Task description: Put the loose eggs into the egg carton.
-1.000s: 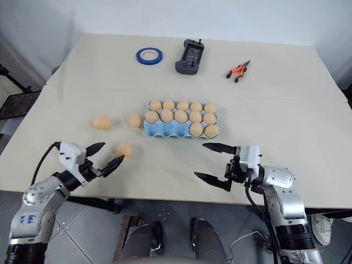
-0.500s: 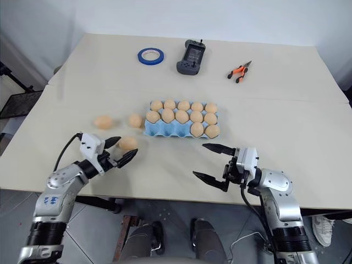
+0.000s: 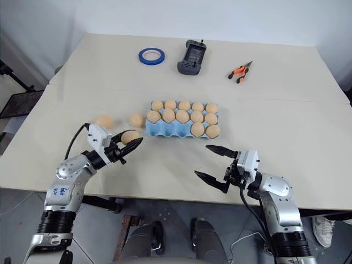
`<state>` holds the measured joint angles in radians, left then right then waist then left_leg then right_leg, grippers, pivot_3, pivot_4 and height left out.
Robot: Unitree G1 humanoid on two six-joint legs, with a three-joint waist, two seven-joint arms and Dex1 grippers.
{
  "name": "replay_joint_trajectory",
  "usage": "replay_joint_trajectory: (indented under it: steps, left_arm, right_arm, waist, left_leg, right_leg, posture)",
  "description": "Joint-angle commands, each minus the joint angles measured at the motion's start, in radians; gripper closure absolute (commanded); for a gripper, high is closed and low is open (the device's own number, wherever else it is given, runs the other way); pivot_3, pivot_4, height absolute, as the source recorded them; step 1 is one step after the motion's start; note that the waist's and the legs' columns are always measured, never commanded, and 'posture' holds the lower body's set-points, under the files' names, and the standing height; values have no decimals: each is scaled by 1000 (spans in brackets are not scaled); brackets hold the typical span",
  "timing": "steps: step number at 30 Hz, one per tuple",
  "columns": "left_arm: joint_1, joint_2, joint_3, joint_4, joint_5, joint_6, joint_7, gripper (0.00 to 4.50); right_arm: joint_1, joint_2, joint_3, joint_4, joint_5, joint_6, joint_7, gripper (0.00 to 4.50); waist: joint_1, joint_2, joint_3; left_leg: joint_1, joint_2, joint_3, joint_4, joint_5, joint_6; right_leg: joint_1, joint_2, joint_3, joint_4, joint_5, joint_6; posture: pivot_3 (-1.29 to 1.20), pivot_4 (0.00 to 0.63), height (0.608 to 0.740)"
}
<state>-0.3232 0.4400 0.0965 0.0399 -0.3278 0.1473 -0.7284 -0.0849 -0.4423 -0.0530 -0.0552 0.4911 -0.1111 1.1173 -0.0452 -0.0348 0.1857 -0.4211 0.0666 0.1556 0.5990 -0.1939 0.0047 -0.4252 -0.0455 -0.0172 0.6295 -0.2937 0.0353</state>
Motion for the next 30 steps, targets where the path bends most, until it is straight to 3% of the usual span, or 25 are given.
replay_joint_trajectory:
  steps: [1, 10, 19, 27, 30]
  left_arm:
    - [-94, -1, -56, -16, -26, 23, -80, 2775]
    - [-400, -168, -183, 346, 56, -40, -145, 2775]
    - [-535, -262, -211, 655, 151, -205, -136, 2775]
    - [-516, -258, -180, 657, 138, -229, -151, 160]
    - [-429, -172, -128, 505, 115, -209, -155, 22]
  right_arm:
    - [11, -15, -40, -15, 1, -27, -21, 0]
    - [35, -7, -74, -49, -4, -46, -92, 0]
    - [52, 4, -62, -85, -17, -66, -144, 0]
    - [67, 16, -43, -136, -19, -58, -179, 0]
    - [50, 21, -26, -138, -16, -51, -176, 0]
  waist:
    - [5, 0, 0]
    - [17, 0, 0]
    - [16, 0, 0]
    - [16, 0, 0]
    - [7, 0, 0]
  left_leg:
    - [0, 0, 0, 0, 0, 0]
    - [-2, 0, 0, 10, -3, 5]
    - [-2, 0, -1, 13, -3, 6]
    - [-2, 0, -2, 13, -3, 6]
    - [-2, 0, -2, 12, -3, 6]
  right_leg:
    - [0, 0, 0, 0, 0, 0]
    - [3, 0, 0, 0, 0, 0]
    - [3, 2, 0, 0, 3, 5]
    - [4, 1, -1, 0, 3, 5]
    - [4, 2, -1, 0, 3, 5]
  posture:
    - [0, 150, 740]
    - [0, 150, 740]
    - [0, 150, 740]
    - [0, 150, 740]
    - [0, 150, 740]
